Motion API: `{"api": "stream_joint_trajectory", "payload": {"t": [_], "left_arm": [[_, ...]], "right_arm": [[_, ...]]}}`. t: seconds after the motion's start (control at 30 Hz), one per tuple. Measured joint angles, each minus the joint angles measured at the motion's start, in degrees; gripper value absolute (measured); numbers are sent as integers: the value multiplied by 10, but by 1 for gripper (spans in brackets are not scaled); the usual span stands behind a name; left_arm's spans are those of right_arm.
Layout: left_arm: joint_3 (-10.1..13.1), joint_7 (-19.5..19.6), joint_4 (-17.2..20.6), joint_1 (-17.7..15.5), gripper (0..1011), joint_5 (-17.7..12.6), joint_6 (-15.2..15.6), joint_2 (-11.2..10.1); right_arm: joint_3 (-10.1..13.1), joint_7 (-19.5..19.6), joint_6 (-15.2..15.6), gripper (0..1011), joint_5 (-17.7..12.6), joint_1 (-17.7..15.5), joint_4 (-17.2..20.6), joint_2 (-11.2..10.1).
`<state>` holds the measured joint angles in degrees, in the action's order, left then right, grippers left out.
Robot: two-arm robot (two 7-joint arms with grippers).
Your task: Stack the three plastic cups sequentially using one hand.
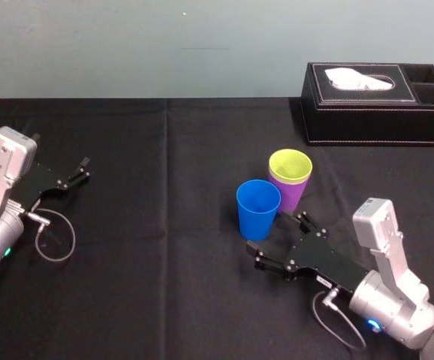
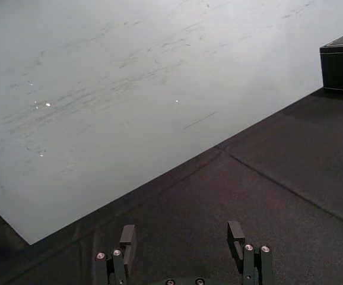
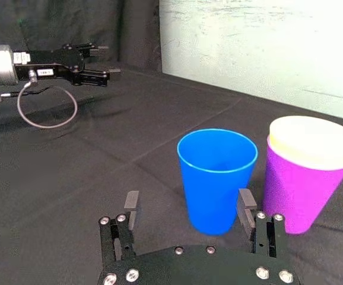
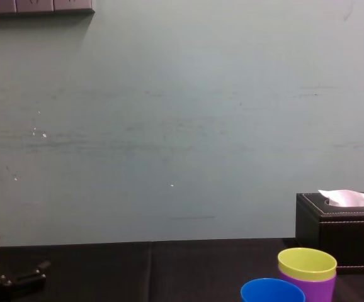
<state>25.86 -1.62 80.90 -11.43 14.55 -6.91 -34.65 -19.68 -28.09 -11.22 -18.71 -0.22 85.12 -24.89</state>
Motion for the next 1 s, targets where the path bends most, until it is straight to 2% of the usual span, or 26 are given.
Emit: {"api": "stream_joint_trajectory", "payload": {"t": [0.37, 1.0], "left_arm": [[0, 0, 0, 0, 1011, 0, 0, 0], [0, 0, 0, 0, 1011, 0, 0, 0]], "right_arm": [[-7, 6, -2, 1002, 11, 27, -23, 19], [-2, 22, 2, 1002, 23, 35, -36, 32]]}}
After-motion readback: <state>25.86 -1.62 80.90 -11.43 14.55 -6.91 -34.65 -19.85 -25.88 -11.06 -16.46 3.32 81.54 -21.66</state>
